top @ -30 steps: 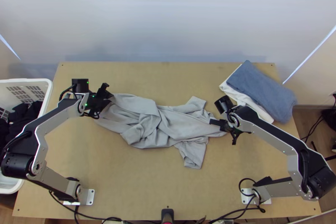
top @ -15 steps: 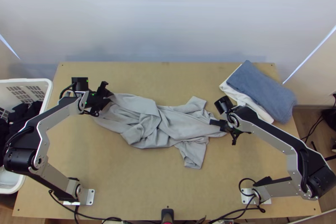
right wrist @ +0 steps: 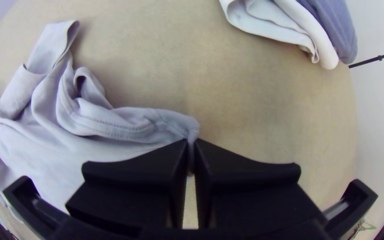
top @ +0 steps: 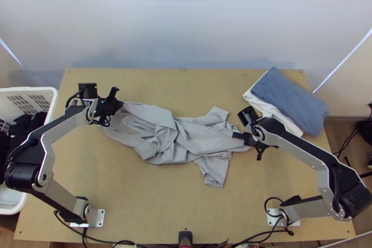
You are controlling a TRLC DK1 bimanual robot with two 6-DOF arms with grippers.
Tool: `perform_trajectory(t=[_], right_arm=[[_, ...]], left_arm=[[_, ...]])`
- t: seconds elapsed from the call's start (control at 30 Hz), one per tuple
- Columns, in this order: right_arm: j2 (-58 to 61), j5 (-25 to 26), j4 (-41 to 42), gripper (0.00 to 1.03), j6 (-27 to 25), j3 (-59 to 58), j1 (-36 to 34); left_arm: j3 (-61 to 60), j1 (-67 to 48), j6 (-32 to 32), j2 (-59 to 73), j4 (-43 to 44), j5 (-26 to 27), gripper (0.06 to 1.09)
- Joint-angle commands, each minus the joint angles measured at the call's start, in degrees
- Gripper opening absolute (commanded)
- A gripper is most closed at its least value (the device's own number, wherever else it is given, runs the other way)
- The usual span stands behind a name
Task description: Fold the t-shirt
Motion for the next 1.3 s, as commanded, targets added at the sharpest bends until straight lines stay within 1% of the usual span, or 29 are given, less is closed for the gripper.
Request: perform_trajectory(t=[0.0, 0.1, 0.17, 0.23, 0.4, 0.6, 0.7, 0.8, 0.93, 1.03, 1.1, 1.13, 1.2, 1.27], right_arm=[[-0.6, 0.4, 0.5, 0.03, 0.1, 0.7, -0.1], [-1.3, 0.5, 1.7, 0.03, 0.1, 0.6, -0.3], [-1.5, 0.8, 2.3, 0.03, 0.1, 0.6, -0.4], [-1.9, 0.9, 2.8, 0.03, 0.1, 0.5, -0.4], [-3.3, 1.6, 4.1, 0.03, 0.1, 0.0, -0.6], [-4.5, 2.4, 5.5, 0.03, 0.1, 0.3, -2.1], [-5.6, 2.4, 6.8, 0.03, 0.1, 0.7, -3.7], [-6.8, 2.4, 8.2, 0.03, 0.1, 1.5, -5.2], [-8.7, 2.4, 9.6, 0.03, -1.3, 3.0, -6.4], [-11.4, 2.4, 10.8, 0.03, -3.4, 3.2, -6.4], [-13.1, 1.2, 10.9, 0.03, -3.5, 3.4, -6.0], [-13.7, -0.4, 10.9, 0.03, -3.1, 3.6, -6.1], [-14.3, -4.0, 9.1, 0.03, -2.1, 3.7, -5.9], [-14.4, -4.8, 5.6, 0.03, -1.2, 3.8, -4.5]], left_arm=[[4.0, 1.3, 0.3, -1.4, -1.6, -0.6, 0.09], [9.3, 2.6, 0.3, -3.0, -4.5, -1.2, 0.09], [12.9, 2.9, 1.0, -5.0, -6.4, -3.1, 0.09], [16.1, 3.0, 1.9, -7.6, -8.5, -3.4, 0.09], [17.8, 3.4, 5.4, -16.1, -11.0, -4.3, 0.09], [12.2, 10.8, 6.9, -25.1, -11.6, -4.4, 0.09], [8.7, 13.3, 9.5, -31.8, -11.5, -4.6, 0.09], [5.5, 13.3, 13.7, -39.1, -11.3, -7.8, 0.09], [0.9, 11.8, 17.1, -47.1, -11.2, -8.6, 0.09], [-3.2, 10.1, 18.4, -52.5, -11.2, -9.9, 0.09], [-6.1, 8.6, 18.2, -55.1, -12.0, -10.2, 0.09], [-7.6, 8.3, 17.8, -56.2, -12.8, -10.2, 0.09], [-10.9, 6.5, 16.3, -58.2, -15.0, -10.2, 0.09], [-13.6, 4.9, 14.6, -59.4, -17.9, -10.2, 0.09]])
